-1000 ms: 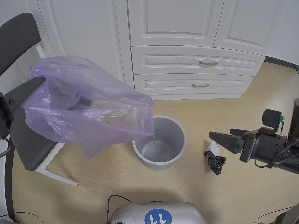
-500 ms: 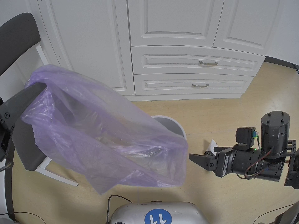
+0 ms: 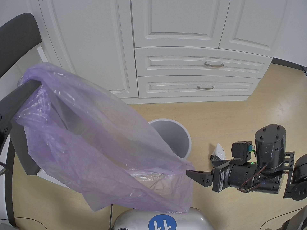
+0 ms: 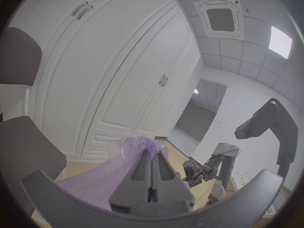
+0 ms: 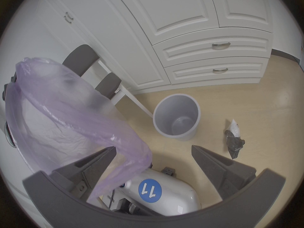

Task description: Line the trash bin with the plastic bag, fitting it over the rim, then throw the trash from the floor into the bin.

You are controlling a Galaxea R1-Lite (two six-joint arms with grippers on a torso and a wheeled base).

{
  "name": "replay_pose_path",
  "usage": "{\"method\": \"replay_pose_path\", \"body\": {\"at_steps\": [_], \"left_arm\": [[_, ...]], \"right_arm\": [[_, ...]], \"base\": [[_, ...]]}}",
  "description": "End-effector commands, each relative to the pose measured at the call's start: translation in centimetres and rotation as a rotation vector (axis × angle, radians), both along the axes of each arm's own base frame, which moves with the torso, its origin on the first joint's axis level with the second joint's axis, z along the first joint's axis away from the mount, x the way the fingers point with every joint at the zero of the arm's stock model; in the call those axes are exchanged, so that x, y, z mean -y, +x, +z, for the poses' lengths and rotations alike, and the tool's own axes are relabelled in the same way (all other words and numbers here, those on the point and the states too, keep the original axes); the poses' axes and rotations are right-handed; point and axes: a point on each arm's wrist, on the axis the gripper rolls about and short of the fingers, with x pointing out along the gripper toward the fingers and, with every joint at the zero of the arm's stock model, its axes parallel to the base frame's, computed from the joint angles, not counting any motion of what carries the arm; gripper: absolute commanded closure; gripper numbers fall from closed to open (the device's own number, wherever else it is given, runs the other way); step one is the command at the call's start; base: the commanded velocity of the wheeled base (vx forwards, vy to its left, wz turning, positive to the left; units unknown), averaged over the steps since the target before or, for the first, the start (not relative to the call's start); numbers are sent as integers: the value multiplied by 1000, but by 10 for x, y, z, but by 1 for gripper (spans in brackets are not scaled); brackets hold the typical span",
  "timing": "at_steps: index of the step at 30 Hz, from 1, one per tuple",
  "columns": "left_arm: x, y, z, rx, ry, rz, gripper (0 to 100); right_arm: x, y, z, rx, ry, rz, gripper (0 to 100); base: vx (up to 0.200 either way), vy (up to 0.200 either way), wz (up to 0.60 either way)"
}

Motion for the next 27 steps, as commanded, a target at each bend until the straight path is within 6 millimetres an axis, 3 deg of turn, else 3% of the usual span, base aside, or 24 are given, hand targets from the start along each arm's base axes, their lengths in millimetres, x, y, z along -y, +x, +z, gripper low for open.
{"method": "replay_pose_path", "body": {"at_steps": [1,9,13,18,27], "left_arm": [[3,1,3,3,-29,-20,100],[3,1,8,11,-99,-40,100],[4,1,8,9,-100,-45,100],[3,-2,8,15,-105,-58,100],[1,-5,12,30,-120,-61,100]], "right_arm": [[-1,-3,-4,-11,-9,18,0],[-14,-12,-8,-42,3,70,0],[-21,-10,-8,-63,50,56,0],[-35,7,-3,-18,264,2,0],[-34,12,-3,-17,297,-17,0]], "base": [[0,0,0],[0,0,0],[0,0,0],[0,0,0],[0,0,0]]}}
